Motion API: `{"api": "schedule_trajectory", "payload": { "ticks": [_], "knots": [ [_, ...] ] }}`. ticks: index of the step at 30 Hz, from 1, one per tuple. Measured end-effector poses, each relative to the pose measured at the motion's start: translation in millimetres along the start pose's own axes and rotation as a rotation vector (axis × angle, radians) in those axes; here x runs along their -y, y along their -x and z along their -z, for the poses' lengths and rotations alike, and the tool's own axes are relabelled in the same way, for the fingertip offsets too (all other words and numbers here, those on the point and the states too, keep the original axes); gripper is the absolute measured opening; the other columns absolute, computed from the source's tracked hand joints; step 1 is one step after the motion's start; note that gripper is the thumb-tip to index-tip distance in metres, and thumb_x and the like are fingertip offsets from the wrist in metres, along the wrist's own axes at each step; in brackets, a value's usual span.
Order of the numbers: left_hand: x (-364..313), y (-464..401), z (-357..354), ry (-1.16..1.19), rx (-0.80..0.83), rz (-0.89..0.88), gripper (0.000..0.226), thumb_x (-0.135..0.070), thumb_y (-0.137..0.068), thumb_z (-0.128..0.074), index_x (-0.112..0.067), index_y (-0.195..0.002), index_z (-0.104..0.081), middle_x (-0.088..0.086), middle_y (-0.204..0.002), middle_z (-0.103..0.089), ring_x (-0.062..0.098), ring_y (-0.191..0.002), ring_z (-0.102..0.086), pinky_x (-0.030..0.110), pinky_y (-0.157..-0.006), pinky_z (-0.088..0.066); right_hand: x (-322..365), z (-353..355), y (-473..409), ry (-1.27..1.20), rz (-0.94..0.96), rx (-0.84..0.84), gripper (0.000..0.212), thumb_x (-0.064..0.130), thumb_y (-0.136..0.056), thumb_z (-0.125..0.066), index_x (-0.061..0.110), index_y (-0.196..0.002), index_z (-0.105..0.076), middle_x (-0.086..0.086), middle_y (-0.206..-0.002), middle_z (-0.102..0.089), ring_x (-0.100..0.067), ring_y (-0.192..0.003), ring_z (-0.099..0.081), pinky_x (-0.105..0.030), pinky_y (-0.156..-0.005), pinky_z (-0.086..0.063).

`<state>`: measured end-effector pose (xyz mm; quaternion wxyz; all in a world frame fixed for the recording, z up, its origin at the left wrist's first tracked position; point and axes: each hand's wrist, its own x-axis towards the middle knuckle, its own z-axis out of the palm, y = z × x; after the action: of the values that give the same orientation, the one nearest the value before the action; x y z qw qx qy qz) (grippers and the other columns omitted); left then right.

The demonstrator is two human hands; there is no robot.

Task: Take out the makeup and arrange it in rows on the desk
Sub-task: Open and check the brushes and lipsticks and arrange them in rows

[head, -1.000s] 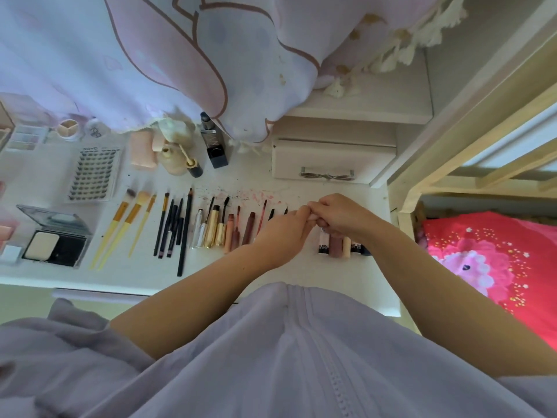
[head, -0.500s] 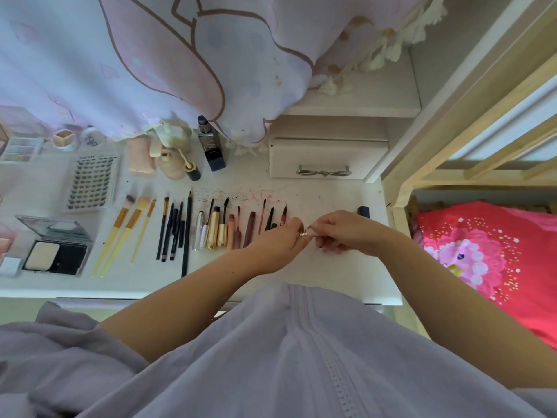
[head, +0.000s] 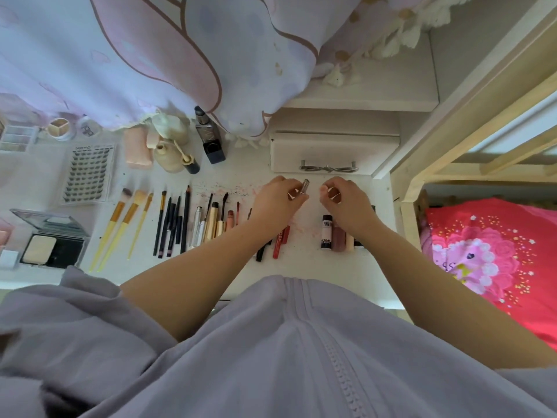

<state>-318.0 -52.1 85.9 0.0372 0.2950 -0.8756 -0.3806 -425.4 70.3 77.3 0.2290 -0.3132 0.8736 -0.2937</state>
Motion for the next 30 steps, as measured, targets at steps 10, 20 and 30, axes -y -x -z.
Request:
{"api": "schedule_trajectory", "payload": {
  "ticks": [10,20,30],
  "knots": [
    [9,-14,-25,-0.165,0.004,0.005,0.027,-0.026,-0.092,-0.054,-0.013,-0.115,-0.061,0.005,-0.109,-0.059,0.023,-0.097,-0.057,0.038,-0.088,-0.045,-8,-19,-19,0.186,0.062,0.069,0.022,0.020,-0.095,-0.044,0.010,-0.110,-0.057,-0.010,-0.106,-0.059,-0.030,-0.094,-0.056,-0.045,-0.081,-0.048],
    [16,30,-21,-0.151,-0.123,0.102,0.029,-0.028,-0.090,-0.057,-0.011,-0.111,-0.046,0.001,-0.095,-0.051,0.020,-0.088,-0.052,0.029,-0.071,-0.041,-15,11,0,0.369,-0.040,0.167,0.023,0.029,-0.094,-0.050,0.017,-0.110,-0.061,-0.003,-0.110,-0.056,-0.023,-0.098,-0.057,-0.032,-0.075,-0.045],
    [-21,41,-74,-0.458,0.210,0.087,0.038,-0.040,-0.097,-0.038,-0.008,-0.113,-0.052,0.011,-0.111,-0.057,0.028,-0.103,-0.053,0.032,-0.070,-0.036,0,-7,4,0.621,0.064,0.230,0.038,0.028,-0.095,-0.042,0.021,-0.133,-0.046,-0.008,-0.114,-0.057,-0.028,-0.099,-0.058,-0.033,-0.069,-0.040]
  ]
}}
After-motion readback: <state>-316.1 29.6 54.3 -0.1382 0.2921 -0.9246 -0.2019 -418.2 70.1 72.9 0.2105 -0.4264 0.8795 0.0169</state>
